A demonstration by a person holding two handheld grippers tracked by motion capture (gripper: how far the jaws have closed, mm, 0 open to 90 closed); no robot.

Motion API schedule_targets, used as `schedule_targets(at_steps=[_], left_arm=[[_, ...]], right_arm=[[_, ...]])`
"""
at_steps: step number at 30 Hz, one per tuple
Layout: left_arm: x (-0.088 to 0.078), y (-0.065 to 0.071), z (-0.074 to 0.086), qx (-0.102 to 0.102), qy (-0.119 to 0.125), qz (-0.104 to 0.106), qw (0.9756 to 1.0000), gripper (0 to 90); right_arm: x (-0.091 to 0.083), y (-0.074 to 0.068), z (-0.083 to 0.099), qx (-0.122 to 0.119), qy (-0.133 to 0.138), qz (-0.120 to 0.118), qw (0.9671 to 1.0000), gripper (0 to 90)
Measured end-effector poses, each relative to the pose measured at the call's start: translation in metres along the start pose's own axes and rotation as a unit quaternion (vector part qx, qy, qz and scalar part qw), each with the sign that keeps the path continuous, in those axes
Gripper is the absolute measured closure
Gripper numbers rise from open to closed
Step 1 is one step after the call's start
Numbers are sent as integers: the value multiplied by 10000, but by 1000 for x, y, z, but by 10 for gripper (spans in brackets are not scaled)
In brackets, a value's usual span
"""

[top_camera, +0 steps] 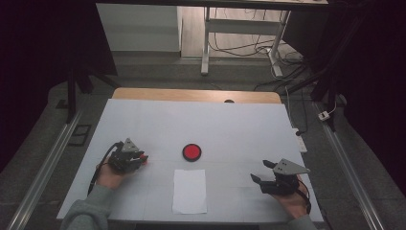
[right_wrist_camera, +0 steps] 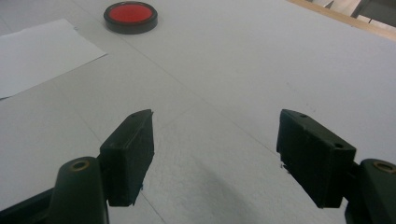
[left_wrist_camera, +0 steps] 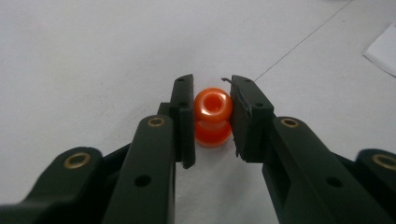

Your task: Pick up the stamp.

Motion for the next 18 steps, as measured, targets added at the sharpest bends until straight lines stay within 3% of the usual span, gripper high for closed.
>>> schedule_targets(at_steps=[8, 18], left_arm=[[-3, -2, -1, -2, 68, -117, 9999, 721], [-11, -5, -4, -168, 321, -61, 9993, 721]], right_arm=[[1, 0, 2, 3, -22, 6, 10000, 271], [1, 1, 1, 10, 9, 31, 10000, 272]])
Point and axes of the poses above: each handheld gripper's, and its own axes: x roughly forward along the jaws, z roughly out of its underside, y roughly to its right, the point moved 7 cm from there along x, roughly forward along the jaws, and after that the axes turned 1 degree about -y, right-handed, at the moved point
